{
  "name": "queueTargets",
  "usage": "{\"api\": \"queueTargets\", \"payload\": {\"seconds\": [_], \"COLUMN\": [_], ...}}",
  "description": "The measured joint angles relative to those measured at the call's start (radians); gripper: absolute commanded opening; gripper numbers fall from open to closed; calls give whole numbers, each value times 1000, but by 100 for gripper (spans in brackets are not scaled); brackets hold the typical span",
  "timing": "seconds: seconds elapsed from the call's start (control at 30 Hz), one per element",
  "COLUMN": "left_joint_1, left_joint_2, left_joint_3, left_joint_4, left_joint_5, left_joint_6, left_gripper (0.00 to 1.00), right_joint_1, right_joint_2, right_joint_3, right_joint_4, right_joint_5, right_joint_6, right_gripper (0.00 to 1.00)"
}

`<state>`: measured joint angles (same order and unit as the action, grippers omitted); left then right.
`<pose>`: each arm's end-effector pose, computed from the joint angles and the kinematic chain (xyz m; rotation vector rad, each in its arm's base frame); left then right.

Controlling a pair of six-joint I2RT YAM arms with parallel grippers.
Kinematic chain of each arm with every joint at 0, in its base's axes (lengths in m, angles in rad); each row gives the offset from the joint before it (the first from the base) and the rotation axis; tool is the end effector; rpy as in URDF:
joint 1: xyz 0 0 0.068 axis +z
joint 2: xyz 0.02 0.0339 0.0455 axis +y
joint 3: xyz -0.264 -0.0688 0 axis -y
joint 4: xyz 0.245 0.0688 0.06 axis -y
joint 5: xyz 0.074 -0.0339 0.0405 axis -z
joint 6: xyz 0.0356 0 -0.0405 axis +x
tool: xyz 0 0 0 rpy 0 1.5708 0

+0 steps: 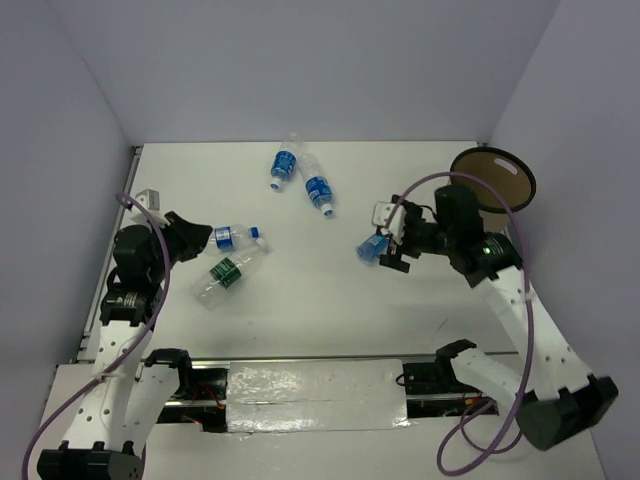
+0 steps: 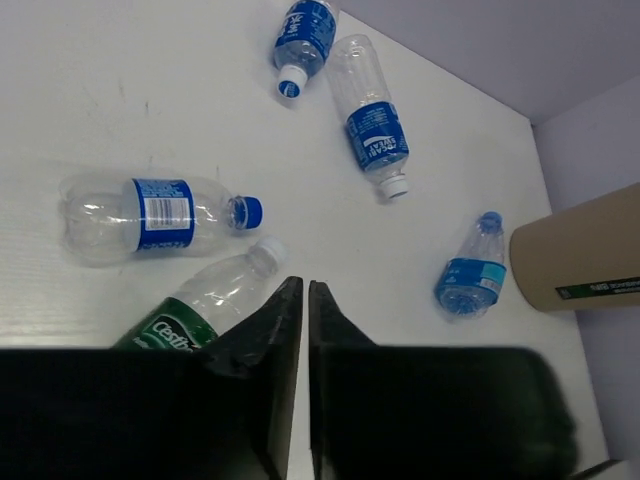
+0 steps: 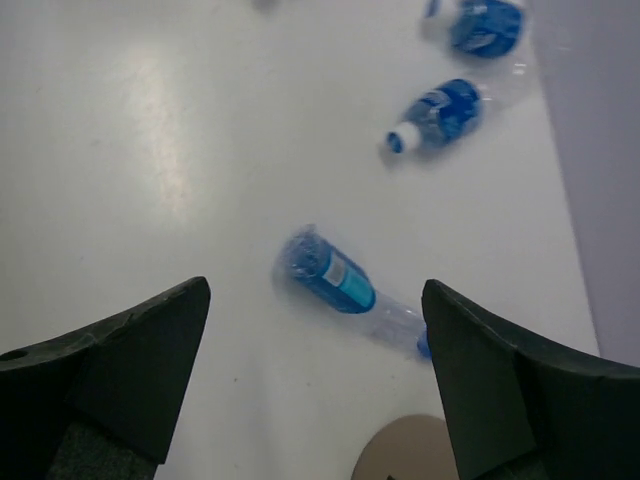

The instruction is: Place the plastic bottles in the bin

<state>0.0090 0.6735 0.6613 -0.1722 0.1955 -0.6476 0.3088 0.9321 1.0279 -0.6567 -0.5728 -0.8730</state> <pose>0.1665 -0.0054 0.3152 -0.4389 1.7407 -0.6332 0.1740 0.0757 0.3533 -1.3968 1.4925 0.2602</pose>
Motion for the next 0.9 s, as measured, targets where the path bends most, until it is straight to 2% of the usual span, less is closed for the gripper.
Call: {"api": "queueTargets", "payload": {"seconds": [0.03, 0.07, 0.1, 0.13, 0.17, 0.2, 0.27, 0.33, 0.63, 0.9], "left_joint_1": [0, 0, 0, 0, 0, 0, 0, 0, 1, 1], "left_joint_2": [6, 12, 21, 29, 39, 47, 60, 61, -33, -43], "left_joint_3": [-3, -5, -5, -5, -5, -5, -5, -5, -34, -43], "left_joint_4": [0, 0, -1, -3, -6, -13, -33, -60, -143, -174], "left_joint_5": [7, 12, 16, 21, 26, 30, 35, 39, 29, 26], "left_joint_6": [-5, -16, -19, -19, -24, -31, -55, -72, -114, -122], "left_gripper": [2, 2, 7, 17, 46, 61, 81, 88, 91, 91], "right_joint_1": [32, 50, 68, 84, 92, 98, 108, 119, 134, 133], "right_joint_2": [54, 106, 174, 246, 320, 383, 480, 536, 657, 826], "right_joint_3": [34, 68, 111, 156, 194, 220, 240, 240, 240, 244], "right_joint_4": [-59, -103, -152, -187, -209, -222, -235, -255, -259, -243], "right_joint_5": [-5, -6, -8, -6, 1, 13, 48, 104, 308, 342], "right_joint_6": [-66, -115, -158, -198, -230, -256, -308, -370, -669, -745], "right_gripper": [83, 81, 81, 85, 91, 99, 100, 100, 100, 97]}}
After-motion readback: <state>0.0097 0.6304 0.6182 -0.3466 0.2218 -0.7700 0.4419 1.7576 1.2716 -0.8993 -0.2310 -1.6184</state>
